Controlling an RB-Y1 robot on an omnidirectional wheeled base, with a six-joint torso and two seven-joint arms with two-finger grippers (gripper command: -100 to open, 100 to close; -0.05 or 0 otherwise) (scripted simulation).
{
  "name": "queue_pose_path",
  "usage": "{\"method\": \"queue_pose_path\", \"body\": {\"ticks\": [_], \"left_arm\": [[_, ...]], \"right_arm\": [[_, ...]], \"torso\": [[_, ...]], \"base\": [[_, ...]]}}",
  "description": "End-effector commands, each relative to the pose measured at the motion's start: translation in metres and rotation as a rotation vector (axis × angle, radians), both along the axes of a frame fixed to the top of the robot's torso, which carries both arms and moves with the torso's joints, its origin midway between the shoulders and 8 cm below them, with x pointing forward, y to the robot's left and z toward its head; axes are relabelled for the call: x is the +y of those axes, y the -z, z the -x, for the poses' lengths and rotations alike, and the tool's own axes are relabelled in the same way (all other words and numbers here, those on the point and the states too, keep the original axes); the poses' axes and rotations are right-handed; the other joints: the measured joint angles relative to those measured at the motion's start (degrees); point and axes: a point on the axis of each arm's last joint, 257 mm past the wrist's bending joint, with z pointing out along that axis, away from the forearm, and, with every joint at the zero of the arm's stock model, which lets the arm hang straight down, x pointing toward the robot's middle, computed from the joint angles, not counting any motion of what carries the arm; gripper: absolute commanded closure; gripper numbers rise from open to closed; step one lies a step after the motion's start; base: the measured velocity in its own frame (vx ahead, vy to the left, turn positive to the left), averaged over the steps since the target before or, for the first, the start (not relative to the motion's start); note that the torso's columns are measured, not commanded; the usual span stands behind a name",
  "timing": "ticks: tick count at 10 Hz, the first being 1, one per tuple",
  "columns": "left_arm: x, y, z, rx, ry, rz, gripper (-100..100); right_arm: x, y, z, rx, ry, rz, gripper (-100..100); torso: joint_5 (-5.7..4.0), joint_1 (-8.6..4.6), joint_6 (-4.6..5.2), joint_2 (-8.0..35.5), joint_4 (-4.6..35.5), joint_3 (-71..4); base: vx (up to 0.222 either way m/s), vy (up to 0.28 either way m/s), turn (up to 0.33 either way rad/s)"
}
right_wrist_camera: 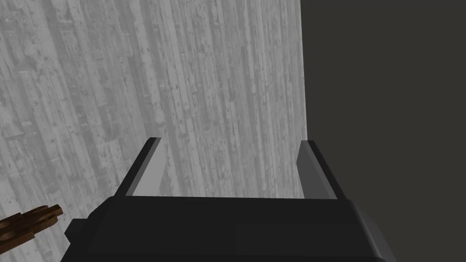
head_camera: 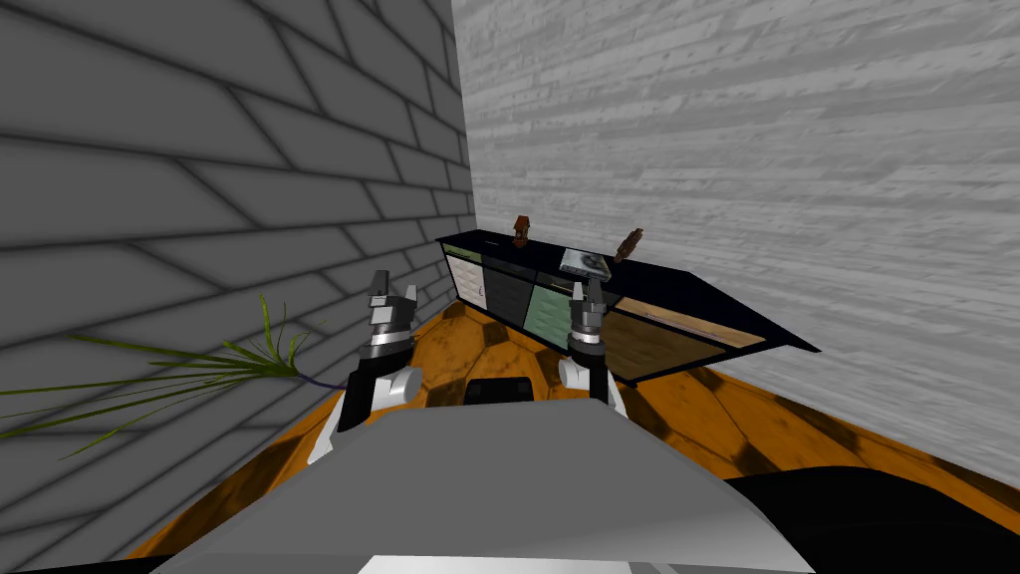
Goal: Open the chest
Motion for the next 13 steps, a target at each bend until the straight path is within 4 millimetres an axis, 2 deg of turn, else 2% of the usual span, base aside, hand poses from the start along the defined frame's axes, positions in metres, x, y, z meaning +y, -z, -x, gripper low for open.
{"method": "queue_pose_path", "body": {"ticks": [1,9,10,11,13], "left_arm": [[0.000,0.000,0.000,0.000,0.000,0.000,0],[0.000,0.000,0.000,0.000,0.000,0.000,0],[0.000,0.000,0.000,0.000,0.000,0.000,0],[0.000,0.000,0.000,0.000,0.000,0.000,0],[0.000,0.000,0.000,0.000,0.000,0.000,0]], "right_arm": [[0.000,0.000,0.000,0.000,0.000,0.000,0],[0.000,0.000,0.000,0.000,0.000,0.000,0],[0.004,0.002,-0.001,0.010,-0.005,0.049,-100],[0.007,0.004,-0.002,0.019,-0.005,0.089,-100],[0.014,0.010,-0.006,0.038,0.006,0.181,-100]], "torso": [[0.00,0.00,0.00,2.3,2.3,-4.7],[0.00,0.00,0.00,35.4,35.4,-70.7],[0.00,0.00,0.00,39.6,39.6,-79.2],[0.00,0.01,0.00,41.5,41.5,-83.1],[0.01,0.03,0.00,42.2,42.2,-84.5]], "base": [[0.000,0.000,0.000],[0.000,0.000,0.000],[0.016,0.005,0.015],[0.025,0.011,0.021],[0.033,0.019,0.027]]}}
